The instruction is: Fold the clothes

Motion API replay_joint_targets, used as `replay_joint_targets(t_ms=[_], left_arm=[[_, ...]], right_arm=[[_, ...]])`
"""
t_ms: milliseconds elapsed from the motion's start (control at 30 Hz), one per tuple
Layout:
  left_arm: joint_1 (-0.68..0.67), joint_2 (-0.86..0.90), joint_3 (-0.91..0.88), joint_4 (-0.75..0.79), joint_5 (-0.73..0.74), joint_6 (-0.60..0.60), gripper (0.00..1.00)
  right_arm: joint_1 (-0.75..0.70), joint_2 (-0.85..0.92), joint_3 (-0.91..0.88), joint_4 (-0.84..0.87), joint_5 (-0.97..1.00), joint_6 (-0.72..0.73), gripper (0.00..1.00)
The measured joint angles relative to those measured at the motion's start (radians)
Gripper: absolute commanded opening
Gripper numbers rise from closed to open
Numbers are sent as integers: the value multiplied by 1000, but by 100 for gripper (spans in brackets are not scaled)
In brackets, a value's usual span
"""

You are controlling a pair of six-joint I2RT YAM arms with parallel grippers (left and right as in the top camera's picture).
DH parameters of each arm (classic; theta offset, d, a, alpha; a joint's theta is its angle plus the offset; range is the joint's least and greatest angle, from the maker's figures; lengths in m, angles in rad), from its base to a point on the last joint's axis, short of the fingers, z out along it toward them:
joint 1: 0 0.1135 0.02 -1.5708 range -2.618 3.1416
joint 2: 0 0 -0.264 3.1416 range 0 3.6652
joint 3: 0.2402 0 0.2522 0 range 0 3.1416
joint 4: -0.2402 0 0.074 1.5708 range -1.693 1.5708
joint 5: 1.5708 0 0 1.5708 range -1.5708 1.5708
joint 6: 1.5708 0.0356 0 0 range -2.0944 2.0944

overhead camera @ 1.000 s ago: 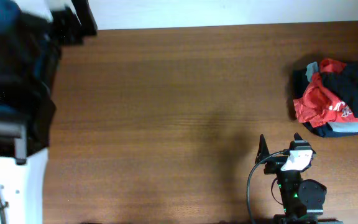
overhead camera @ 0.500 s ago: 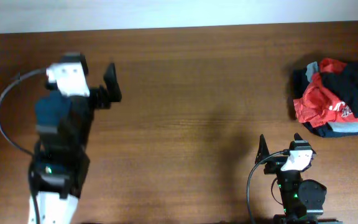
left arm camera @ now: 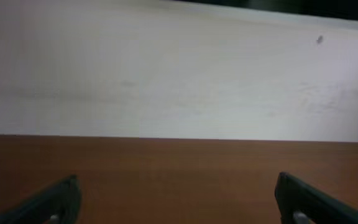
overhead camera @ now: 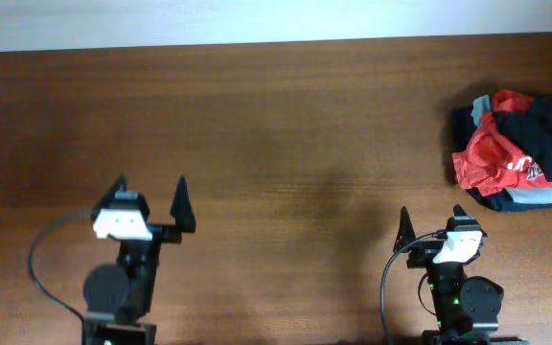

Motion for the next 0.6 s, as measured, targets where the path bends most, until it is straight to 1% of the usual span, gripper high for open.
replay_joint_targets(t_ms=[200,333,433,600], left_arm=[[0,-218,-138,2,-7,0,99],[5,-335,-192,1,-12,0,99],[18,-394,-222,-5,-12,0,99],[38,-442,-241,-73,-12,0,99]], right_arm=[[0,0,0,0,0,0,99],[0,0,0,0,0,0,99],[0,0,0,0,0,0,98],[0,0,0,0,0,-1,99]])
